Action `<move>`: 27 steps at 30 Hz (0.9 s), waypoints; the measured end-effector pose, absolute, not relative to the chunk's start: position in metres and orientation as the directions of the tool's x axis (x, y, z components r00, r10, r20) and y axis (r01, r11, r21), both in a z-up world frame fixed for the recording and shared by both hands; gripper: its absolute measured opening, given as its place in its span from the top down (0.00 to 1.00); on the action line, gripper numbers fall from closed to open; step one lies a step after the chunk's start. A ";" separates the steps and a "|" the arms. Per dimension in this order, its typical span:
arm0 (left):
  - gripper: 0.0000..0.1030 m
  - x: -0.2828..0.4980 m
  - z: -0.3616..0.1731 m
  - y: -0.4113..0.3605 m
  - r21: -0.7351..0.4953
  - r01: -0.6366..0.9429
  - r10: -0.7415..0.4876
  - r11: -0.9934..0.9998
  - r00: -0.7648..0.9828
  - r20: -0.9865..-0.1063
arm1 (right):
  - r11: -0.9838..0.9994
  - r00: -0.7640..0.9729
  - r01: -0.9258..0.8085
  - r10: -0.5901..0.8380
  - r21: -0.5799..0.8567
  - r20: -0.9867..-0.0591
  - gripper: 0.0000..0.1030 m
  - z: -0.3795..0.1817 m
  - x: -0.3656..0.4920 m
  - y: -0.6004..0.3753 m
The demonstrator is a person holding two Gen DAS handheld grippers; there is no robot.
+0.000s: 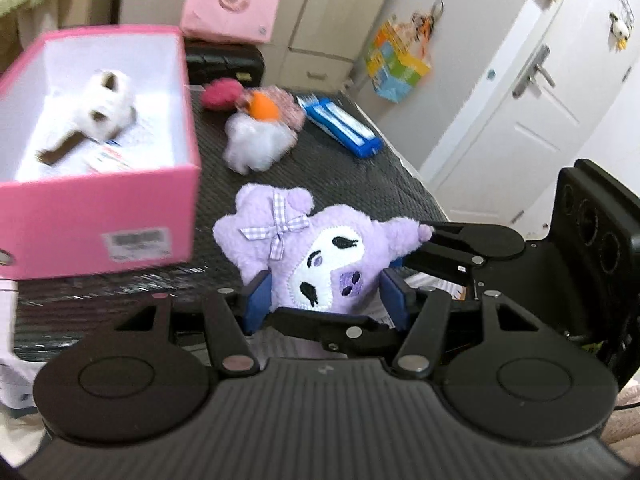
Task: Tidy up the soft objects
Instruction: 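Carry the purple plush over the pink box and open the left tool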
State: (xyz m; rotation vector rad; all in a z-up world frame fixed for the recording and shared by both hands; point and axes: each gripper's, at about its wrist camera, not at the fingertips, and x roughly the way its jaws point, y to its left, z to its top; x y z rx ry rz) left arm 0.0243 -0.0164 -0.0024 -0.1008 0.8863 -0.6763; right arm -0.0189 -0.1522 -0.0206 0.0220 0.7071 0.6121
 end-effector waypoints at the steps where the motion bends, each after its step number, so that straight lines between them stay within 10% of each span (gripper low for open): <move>1: 0.44 0.023 0.003 -0.010 -0.343 0.502 -0.580 0.794 0.458 -0.674 | 0.819 0.587 -0.527 0.545 0.229 -0.598 0.42 -0.017 -0.017 -0.147; 27: 0.44 0.171 0.010 0.104 -0.408 0.270 -0.481 0.872 0.624 -0.615 | 0.718 0.474 -0.669 0.612 0.193 -0.633 0.42 0.002 0.161 -0.031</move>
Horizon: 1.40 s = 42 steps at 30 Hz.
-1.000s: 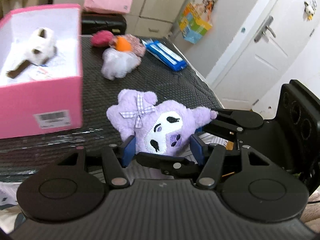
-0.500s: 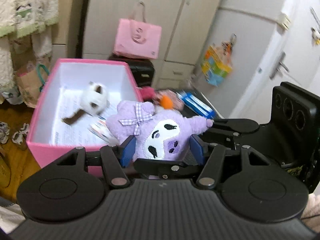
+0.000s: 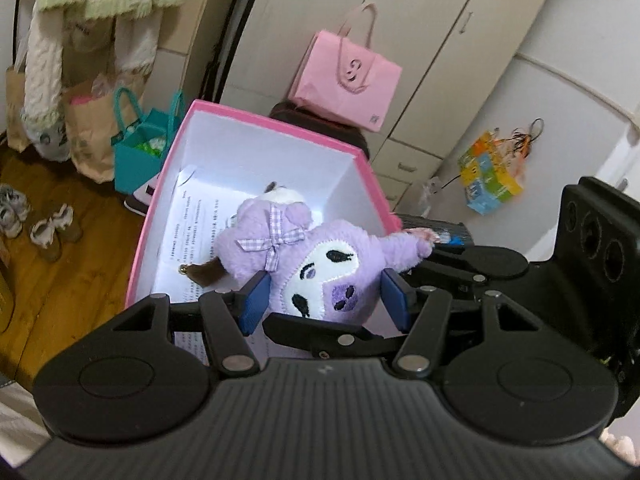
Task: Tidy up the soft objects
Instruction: 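Carry the purple plush over the pink box and open the left tool, then move the left tool to the orange sponge while the right tool approaches the pink scrunchie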
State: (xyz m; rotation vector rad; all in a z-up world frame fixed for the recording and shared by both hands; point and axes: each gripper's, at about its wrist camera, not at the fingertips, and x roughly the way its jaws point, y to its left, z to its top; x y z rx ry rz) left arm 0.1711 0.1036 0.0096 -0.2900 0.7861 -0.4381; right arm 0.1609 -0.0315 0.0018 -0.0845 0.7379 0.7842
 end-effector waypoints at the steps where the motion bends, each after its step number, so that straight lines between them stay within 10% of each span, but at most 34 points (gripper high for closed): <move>1: 0.43 0.176 0.007 0.104 -0.408 0.265 -0.479 0.874 0.619 -0.623 | 0.717 0.470 -0.671 0.606 0.186 -0.642 0.42 -0.001 0.163 -0.030; 6: 0.43 0.187 -0.003 0.100 -0.375 0.256 -0.450 0.891 0.616 -0.646 | 0.730 0.460 -0.671 0.548 0.131 -0.699 0.41 -0.008 0.176 -0.019; 10: 0.40 0.183 -0.001 0.099 -0.322 0.266 -0.416 0.909 0.640 -0.647 | 0.743 0.502 -0.668 0.482 0.031 -0.718 0.14 -0.006 0.171 -0.013; 42: 0.27 0.068 0.073 0.062 -0.094 0.466 -0.433 0.880 0.707 -0.559 | 0.804 0.687 -0.588 0.438 -0.089 -0.580 0.14 0.063 0.046 -0.110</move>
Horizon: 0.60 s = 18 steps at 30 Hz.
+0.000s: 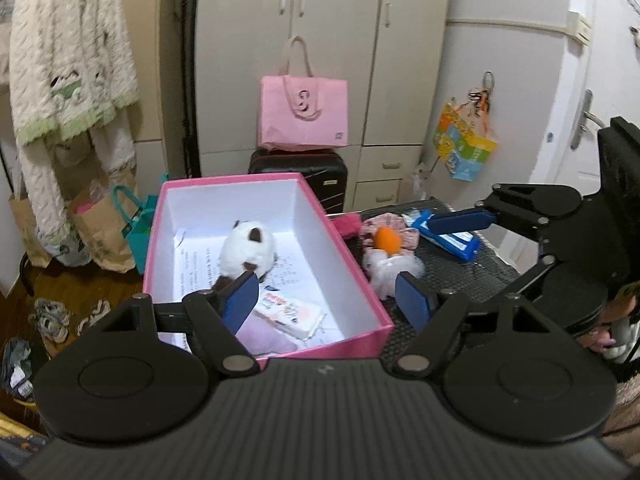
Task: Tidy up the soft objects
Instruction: 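Move the left tool to the orange sponge while the right tool approaches the pink scrunchie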
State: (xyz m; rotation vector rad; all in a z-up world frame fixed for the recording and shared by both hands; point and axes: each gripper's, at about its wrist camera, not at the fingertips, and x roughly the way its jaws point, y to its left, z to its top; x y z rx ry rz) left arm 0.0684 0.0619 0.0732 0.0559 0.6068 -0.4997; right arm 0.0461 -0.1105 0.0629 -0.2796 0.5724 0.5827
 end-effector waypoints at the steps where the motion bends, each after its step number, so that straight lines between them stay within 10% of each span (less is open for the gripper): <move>1: 0.27 0.065 0.074 0.057 -0.089 0.478 -0.441 0.874 0.703 -0.557 | 0.810 0.688 -0.582 0.441 -0.075 -0.576 0.14 0.062 0.042 -0.119; 18: 0.27 0.068 0.050 -0.046 -0.061 0.627 -0.551 0.777 0.629 -0.549 | 0.915 0.758 -0.385 0.389 0.123 -0.524 0.14 0.029 0.044 -0.248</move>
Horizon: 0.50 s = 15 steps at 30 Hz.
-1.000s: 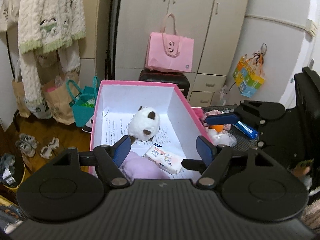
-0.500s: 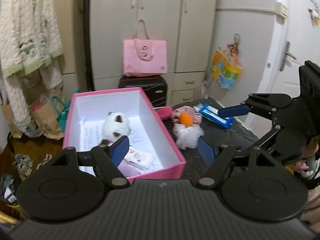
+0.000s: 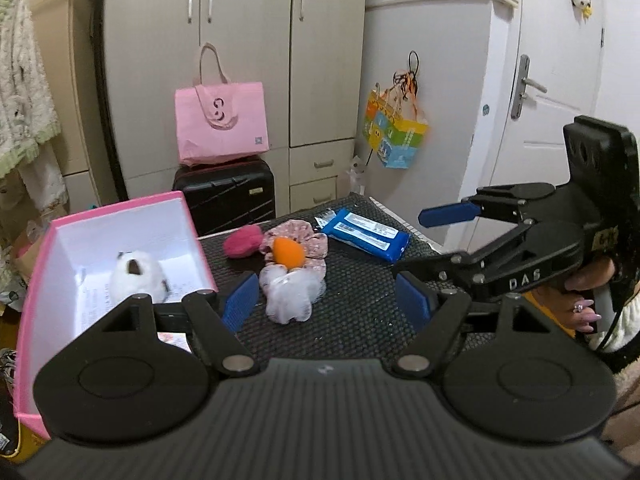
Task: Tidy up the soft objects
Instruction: 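Move the left tool to the orange sponge while the right tool approaches the pink scrunchie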
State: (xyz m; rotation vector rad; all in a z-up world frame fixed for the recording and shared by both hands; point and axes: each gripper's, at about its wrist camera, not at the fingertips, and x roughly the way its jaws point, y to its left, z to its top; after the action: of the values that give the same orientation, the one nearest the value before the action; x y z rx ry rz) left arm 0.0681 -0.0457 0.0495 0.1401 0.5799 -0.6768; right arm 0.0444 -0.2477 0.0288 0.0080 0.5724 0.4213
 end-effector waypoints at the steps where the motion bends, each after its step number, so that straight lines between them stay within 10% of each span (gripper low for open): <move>1: 0.27 0.072 0.045 -0.052 -0.063 0.627 -0.549 0.777 0.626 -0.554 | 0.917 0.762 -0.376 0.387 0.131 -0.520 0.14 0.025 0.047 -0.253; 15: 0.27 0.119 -0.015 -0.127 0.024 0.538 -0.417 0.843 0.680 -0.603 | 0.963 0.819 -0.255 0.266 0.092 -0.509 0.14 -0.034 0.109 -0.313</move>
State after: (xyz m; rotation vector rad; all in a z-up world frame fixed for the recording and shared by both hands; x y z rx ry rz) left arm 0.1188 -0.1274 -0.0152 0.2062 0.6231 -0.5401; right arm 0.1087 -0.3133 -0.0336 0.0199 0.5451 0.2774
